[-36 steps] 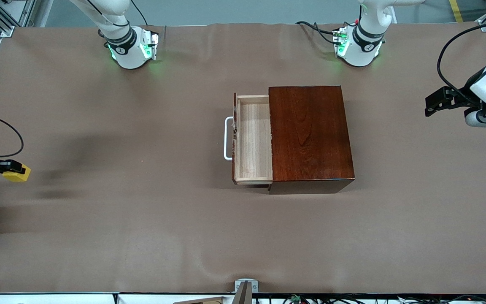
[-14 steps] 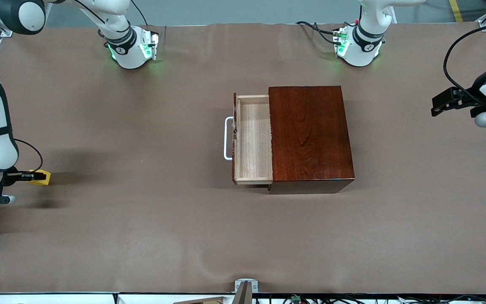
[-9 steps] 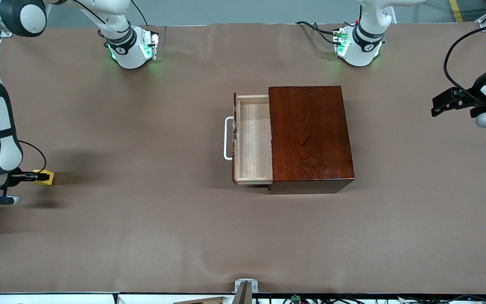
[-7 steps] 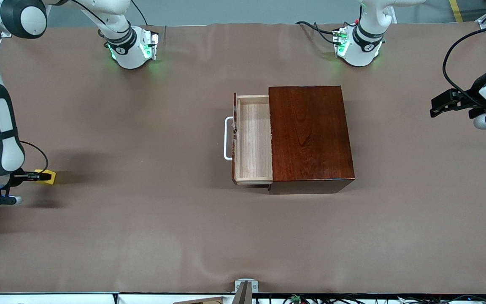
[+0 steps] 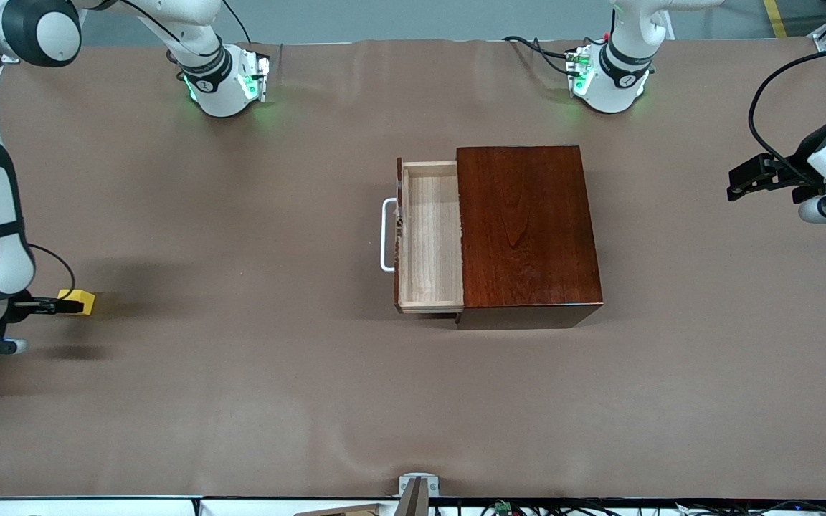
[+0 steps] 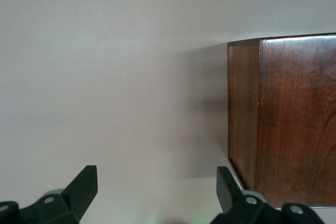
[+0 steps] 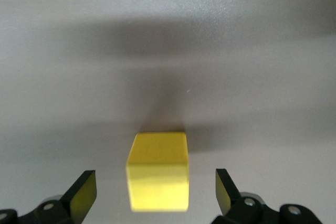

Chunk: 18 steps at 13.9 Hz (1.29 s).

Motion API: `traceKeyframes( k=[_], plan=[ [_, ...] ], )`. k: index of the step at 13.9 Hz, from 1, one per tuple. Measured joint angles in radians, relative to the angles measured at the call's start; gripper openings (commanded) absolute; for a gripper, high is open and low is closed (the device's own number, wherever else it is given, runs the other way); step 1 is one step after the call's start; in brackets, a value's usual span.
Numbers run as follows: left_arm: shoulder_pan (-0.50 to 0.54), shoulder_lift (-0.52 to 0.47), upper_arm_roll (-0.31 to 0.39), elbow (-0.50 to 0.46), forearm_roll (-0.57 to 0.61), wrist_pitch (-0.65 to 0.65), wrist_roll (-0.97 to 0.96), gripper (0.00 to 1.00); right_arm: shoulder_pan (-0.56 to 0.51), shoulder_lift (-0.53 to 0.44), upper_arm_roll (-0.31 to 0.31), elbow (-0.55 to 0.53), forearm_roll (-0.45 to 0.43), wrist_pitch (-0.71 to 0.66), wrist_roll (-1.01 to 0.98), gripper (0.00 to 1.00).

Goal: Open drawer, take yellow block, close drawer
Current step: 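Lower the cube onto the table, open the right gripper and withdraw, then move the left gripper to the front of the open drawer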

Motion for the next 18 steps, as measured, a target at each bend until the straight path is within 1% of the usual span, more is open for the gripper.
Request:
traceKeyframes(
  k=[2, 4, 7, 10, 12, 14, 16, 18],
  plan=[
    [0.000, 0.000, 0.000, 0.000, 0.000, 0.000, 0.000, 1.00, 0.005, -0.028, 0.003, 0.064, -0.001, -0.124, 0.000, 1.00],
    [0.000, 0.000, 0.000, 0.001, 0.000, 0.000, 0.000, 1.00, 0.013, -0.096, 0.004, 0.097, -0.001, -0.213, 0.000, 1.00],
    [-0.003, 0.000, -0.001, 0.005, -0.001, 0.000, 0.000, 1.00, 0.036, -0.241, 0.006, 0.100, -0.002, -0.377, 0.014, 1.00],
    [-0.008, 0.002, -0.019, 0.003, -0.002, 0.000, -0.024, 1.00, 0.089, -0.367, 0.011, 0.071, -0.002, -0.501, 0.134, 1.00],
    [-0.011, 0.011, -0.053, 0.000, -0.003, 0.000, -0.088, 1.00, 0.153, -0.456, 0.016, 0.016, -0.002, -0.520, 0.235, 1.00],
    [-0.014, 0.029, -0.093, 0.000, -0.003, 0.000, -0.184, 1.00, 0.224, -0.557, 0.019, -0.062, -0.002, -0.516, 0.311, 1.00],
    [-0.016, 0.058, -0.155, -0.001, -0.003, 0.000, -0.342, 1.00, 0.279, -0.649, 0.021, -0.139, -0.001, -0.478, 0.341, 1.00],
    [-0.026, 0.097, -0.230, 0.000, -0.004, 0.002, -0.516, 1.00, 0.311, -0.723, 0.022, -0.215, -0.001, -0.404, 0.344, 1.00]
  ],
)
